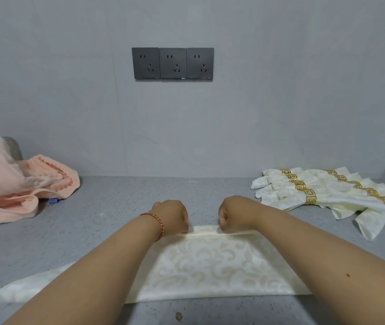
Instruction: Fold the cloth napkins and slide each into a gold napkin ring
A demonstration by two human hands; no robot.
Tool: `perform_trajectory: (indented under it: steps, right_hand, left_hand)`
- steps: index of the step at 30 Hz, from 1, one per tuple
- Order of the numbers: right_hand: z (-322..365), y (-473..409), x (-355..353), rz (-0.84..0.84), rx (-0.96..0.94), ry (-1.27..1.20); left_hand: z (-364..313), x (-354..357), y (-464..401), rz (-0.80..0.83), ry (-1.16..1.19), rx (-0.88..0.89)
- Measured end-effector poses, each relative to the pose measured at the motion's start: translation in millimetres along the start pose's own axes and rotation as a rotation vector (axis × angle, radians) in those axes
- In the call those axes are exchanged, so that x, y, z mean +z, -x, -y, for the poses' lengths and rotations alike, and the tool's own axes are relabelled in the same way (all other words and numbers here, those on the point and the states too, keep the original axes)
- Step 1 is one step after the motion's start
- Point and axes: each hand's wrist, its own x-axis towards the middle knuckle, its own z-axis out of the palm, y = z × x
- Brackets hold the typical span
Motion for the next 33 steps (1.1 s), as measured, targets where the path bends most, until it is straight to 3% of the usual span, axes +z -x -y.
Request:
perform_trajectory:
  steps: [7, 10, 16, 21, 28, 33]
  right_hand:
    - [1.1, 0.6, -3.1, 0.114, 0.011, -0.016]
    - [7.1, 6.1, -4.5, 0.142, 0.011, 0.042]
    - [12.2, 23.9, 9.4, -0.11, -0.072, 0.208]
    - [15.8, 36.4, 11.7, -0.081, -0.156, 0.278]
    - [14.0, 34.0, 9.1, -0.068, -0.027, 0.058]
    - [9.9, 27.9, 5.1, 0.036, -0.003, -0.01]
  left_hand:
    - [4.3, -2.3, -4.9, 0.104, 0.003, -0.011]
    - [3.7, 2.0, -3.2, 0.079, 0.028, -0.023]
    - [1.1, 11.3, 15.6, -0.102, -0.013, 0.011]
    - [-1.4, 8.2, 31.3, -0.048, -0.106, 0.034]
    - [-5.9, 1.3, 34.2, -0.028, -0.078, -0.063]
    - [-5.7, 2.9, 28.6, 0.021, -0.045, -0.044]
